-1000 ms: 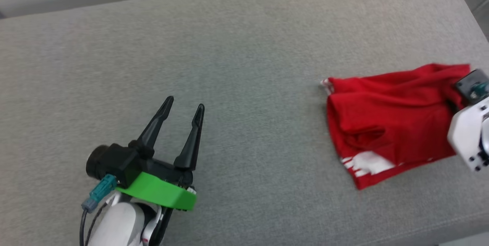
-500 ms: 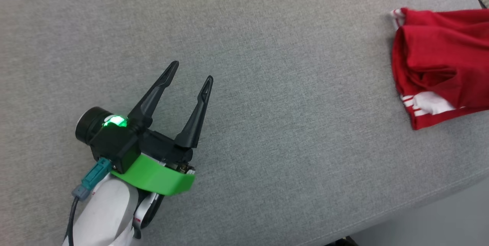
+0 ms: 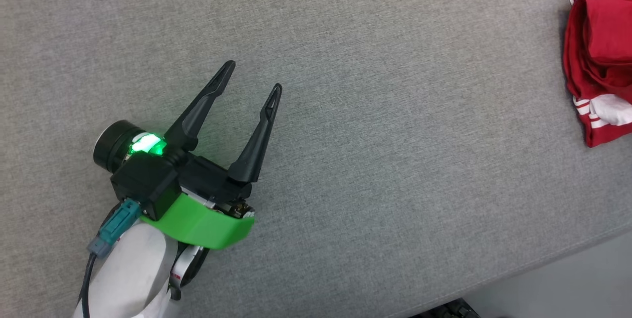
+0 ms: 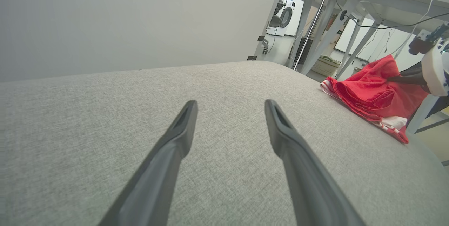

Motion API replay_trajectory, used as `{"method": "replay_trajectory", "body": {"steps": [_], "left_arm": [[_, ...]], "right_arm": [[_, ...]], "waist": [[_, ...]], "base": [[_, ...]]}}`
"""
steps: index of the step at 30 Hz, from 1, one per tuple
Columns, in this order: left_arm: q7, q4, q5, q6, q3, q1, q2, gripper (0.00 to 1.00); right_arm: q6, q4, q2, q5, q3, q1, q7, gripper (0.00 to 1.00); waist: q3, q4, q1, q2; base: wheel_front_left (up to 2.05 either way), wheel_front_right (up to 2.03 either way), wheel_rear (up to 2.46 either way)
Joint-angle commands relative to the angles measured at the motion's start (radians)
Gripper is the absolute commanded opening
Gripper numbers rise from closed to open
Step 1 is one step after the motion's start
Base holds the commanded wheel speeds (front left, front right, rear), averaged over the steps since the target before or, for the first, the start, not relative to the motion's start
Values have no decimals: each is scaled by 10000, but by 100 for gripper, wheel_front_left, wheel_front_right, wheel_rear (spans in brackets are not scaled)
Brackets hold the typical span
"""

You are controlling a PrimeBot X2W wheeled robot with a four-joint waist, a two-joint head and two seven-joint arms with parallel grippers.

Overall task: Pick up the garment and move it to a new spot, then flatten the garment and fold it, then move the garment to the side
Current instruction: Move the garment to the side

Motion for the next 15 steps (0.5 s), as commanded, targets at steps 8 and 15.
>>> {"method": "replay_trajectory", "body": {"steps": [8,15], "left_arm": [[-57,141,0,-27,61,-183,-348,100],[-57,509,-297,-27,495,271,-963,100]], "right_arm": [[-17,673,204,-209,-285,-381,-702,100],[-17,-135,480,537,-301,-269,-1379,100]], "waist": [[-436,340,-2,-1],[-1742,840,-2,-1]], "base": [[0,0,0],[0,0,0]]}}
